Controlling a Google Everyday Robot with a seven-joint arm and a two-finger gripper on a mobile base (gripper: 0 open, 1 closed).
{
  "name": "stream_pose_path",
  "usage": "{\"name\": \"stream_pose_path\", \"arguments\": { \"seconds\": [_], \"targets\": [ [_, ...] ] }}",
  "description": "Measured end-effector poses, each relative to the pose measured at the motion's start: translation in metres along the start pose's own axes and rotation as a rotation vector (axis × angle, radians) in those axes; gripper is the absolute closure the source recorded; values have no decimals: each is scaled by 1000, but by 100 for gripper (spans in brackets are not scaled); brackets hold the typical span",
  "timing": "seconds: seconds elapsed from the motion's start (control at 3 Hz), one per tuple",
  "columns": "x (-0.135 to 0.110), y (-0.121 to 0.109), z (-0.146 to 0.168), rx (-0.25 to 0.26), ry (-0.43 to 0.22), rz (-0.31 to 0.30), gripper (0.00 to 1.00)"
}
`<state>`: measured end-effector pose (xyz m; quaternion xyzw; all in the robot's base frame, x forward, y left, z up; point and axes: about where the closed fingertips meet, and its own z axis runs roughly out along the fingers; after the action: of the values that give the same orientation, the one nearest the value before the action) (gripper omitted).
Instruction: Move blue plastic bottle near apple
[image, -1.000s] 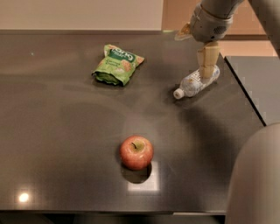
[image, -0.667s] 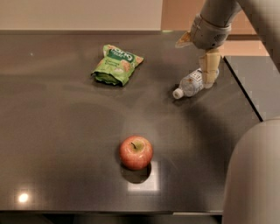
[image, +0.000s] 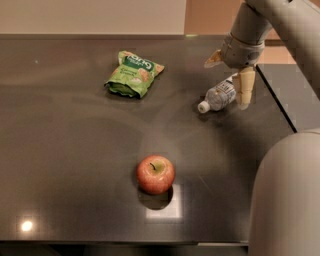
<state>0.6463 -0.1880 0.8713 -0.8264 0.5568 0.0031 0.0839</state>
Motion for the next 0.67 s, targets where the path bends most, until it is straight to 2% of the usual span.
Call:
{"name": "stream_pose_path", "arguments": {
  "seconds": [0.33,0.67],
  "targets": [
    [13,0,8,-17,7,1,0],
    [20,-3,13,-24,7,-13,18]
  ]
}}
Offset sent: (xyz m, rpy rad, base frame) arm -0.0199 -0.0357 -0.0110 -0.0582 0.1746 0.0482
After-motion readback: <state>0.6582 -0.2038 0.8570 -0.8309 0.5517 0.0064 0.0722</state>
